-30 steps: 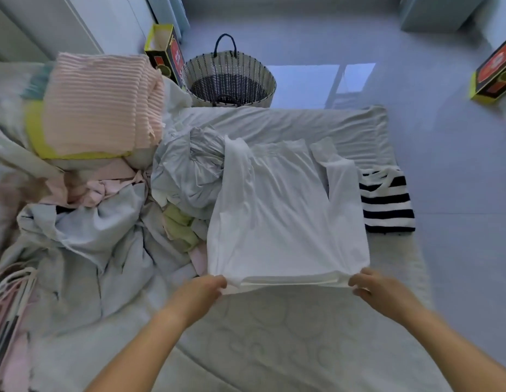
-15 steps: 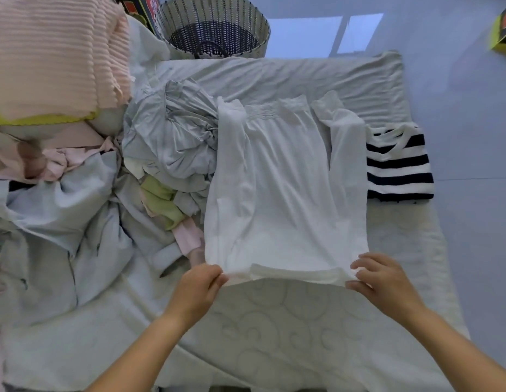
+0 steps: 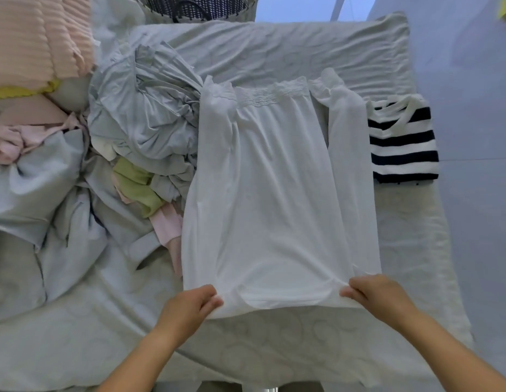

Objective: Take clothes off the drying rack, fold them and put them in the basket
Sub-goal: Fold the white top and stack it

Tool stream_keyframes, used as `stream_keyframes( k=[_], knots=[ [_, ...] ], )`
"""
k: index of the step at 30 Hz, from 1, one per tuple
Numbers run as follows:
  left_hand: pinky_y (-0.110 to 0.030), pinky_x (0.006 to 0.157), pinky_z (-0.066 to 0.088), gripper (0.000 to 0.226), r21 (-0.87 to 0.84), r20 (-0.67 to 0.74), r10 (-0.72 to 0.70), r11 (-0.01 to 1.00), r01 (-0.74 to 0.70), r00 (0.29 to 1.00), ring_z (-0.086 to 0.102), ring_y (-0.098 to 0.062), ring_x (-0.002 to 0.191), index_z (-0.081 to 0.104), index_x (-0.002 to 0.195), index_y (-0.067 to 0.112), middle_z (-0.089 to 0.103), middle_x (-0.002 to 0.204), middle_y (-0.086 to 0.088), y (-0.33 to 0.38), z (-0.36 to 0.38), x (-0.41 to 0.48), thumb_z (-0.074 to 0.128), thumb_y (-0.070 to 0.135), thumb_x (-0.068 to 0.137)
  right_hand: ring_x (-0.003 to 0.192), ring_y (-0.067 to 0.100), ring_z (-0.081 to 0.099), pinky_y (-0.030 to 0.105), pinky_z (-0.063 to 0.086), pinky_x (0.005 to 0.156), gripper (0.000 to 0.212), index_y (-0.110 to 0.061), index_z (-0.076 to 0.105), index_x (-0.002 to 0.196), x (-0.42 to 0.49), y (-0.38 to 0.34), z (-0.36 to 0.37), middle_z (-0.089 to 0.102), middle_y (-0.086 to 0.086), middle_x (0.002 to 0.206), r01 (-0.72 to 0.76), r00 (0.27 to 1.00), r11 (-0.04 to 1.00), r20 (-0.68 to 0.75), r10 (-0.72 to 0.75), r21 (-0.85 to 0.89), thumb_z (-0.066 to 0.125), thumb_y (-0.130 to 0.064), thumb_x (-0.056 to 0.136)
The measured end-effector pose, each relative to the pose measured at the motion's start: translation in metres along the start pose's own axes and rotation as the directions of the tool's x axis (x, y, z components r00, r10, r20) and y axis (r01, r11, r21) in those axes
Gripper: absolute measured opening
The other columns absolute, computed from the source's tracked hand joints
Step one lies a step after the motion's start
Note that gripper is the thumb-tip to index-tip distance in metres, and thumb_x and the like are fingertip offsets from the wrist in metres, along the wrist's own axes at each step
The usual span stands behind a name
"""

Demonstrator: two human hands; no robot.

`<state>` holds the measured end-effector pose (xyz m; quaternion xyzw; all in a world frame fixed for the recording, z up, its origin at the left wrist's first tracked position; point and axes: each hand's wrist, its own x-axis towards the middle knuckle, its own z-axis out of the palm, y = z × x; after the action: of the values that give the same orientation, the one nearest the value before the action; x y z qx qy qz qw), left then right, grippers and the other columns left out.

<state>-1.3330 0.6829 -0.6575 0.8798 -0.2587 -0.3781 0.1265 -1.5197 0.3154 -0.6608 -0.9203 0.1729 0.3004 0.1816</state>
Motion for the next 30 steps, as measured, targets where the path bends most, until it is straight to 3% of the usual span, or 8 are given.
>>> stream_keyframes(
  k=[2, 4, 8, 11, 15, 19, 24, 30],
  knots=[
    [-0.026, 0.065, 0.043, 0.033, 0.111, -0.002, 0.035, 0.993, -0.035, 0.999, 0.062, -0.014, 0.074, 0.054, 0.118, 0.039, 0.068, 0.081, 0.010, -0.004, 0.022, -0.005, 0.063, 0.044, 0.087, 0.093, 0.019, 0.059, 0.029, 0.040, 0.075, 0.029, -0.029, 0.064, 0.101, -0.006, 0.002, 0.020, 0.060, -0.010, 0.087, 0.041, 0.999, 0.999, 0.011, -0.041, 0.027, 0.049, -0.052, 0.092],
    [-0.032, 0.075, 0.049, 0.066, 0.224, 0.107, 0.060, 0.971, -0.083, 0.992, 0.065, -0.021, 0.094, 0.030, 0.141, 0.046, 0.068, 0.110, 0.006, -0.006, 0.040, -0.009, 0.066, 0.039, 0.085, 0.106, 0.018, 0.055, 0.026, 0.038, 0.091, 0.050, -0.040, 0.040, 0.140, -0.010, 0.004, 0.036, 0.065, -0.011, 0.105, 0.041, 0.994, 0.999, 0.103, -0.039, -0.013, 0.051, -0.051, 0.092],
    [-0.035, 0.101, 0.038, 0.071, 0.283, 0.276, -0.036, 0.958, -0.045, 0.961, 0.039, -0.020, 0.133, 0.007, 0.150, 0.041, 0.031, 0.153, 0.009, -0.005, 0.057, -0.009, 0.050, 0.044, 0.094, 0.119, 0.017, 0.047, 0.025, 0.030, 0.101, 0.081, -0.038, -0.006, 0.151, -0.013, 0.009, 0.053, 0.056, -0.007, 0.128, 0.056, 0.963, 0.993, 0.269, -0.026, -0.104, 0.049, -0.053, 0.093],
    [-0.037, 0.098, 0.040, 0.065, 0.306, 0.272, -0.064, 0.952, -0.023, 0.960, 0.039, -0.022, 0.132, 0.005, 0.151, 0.039, 0.038, 0.148, 0.005, -0.001, 0.061, -0.005, 0.039, 0.052, 0.097, 0.122, 0.015, 0.044, 0.026, 0.028, 0.100, 0.082, -0.037, -0.006, 0.151, -0.013, 0.010, 0.055, 0.054, -0.009, 0.130, 0.049, 0.963, 0.993, 0.268, -0.019, -0.105, 0.048, -0.054, 0.093],
    [-0.035, 0.079, 0.044, 0.061, 0.266, 0.205, -0.088, 0.963, 0.031, 0.975, 0.059, -0.019, 0.106, 0.008, 0.151, 0.038, 0.063, 0.116, 0.006, 0.009, 0.056, 0.006, 0.028, 0.058, 0.097, 0.116, 0.013, 0.051, 0.025, 0.033, 0.095, 0.075, -0.043, 0.000, 0.150, -0.007, 0.011, 0.054, 0.057, -0.010, 0.128, 0.028, 0.972, 0.998, 0.233, -0.014, -0.056, 0.045, -0.058, 0.092],
    [-0.033, 0.068, 0.047, 0.062, 0.135, 0.116, -0.135, 0.984, 0.119, 0.984, 0.064, -0.016, 0.087, 0.013, 0.151, 0.031, 0.062, 0.089, 0.008, 0.027, 0.041, 0.034, 0.027, 0.058, 0.097, 0.089, 0.007, 0.059, 0.020, 0.041, 0.077, 0.062, -0.045, 0.021, 0.148, 0.003, 0.012, 0.043, 0.062, -0.016, 0.093, -0.071, 0.995, 0.981, 0.085, 0.056, 0.179, 0.050, -0.052, 0.093],
    [-0.034, 0.077, 0.046, 0.061, -0.008, 0.041, -0.107, 0.994, 0.108, 0.993, 0.062, -0.020, 0.091, 0.015, 0.151, 0.026, 0.062, 0.095, 0.009, 0.076, -0.007, 0.102, 0.032, 0.052, 0.098, 0.086, 0.017, 0.060, 0.033, 0.046, 0.075, 0.060, -0.027, 0.035, 0.146, 0.026, 0.016, 0.027, 0.059, -0.008, 0.090, -0.309, 0.894, 0.722, -0.071, 0.443, 0.619, 0.058, -0.040, 0.092],
    [-0.038, 0.085, 0.046, 0.064, 0.004, -0.040, -0.014, 1.000, 0.014, 0.999, 0.059, -0.023, 0.100, 0.014, 0.151, 0.020, 0.059, 0.105, 0.005, 0.153, -0.065, 0.197, 0.037, 0.048, 0.099, 0.108, 0.023, 0.056, 0.045, 0.044, 0.095, 0.064, -0.016, 0.038, 0.143, 0.051, 0.025, 0.027, 0.056, 0.005, 0.119, -0.441, 0.780, 0.546, 0.003, 0.625, 0.712, 0.060, -0.042, 0.090]
  ],
)
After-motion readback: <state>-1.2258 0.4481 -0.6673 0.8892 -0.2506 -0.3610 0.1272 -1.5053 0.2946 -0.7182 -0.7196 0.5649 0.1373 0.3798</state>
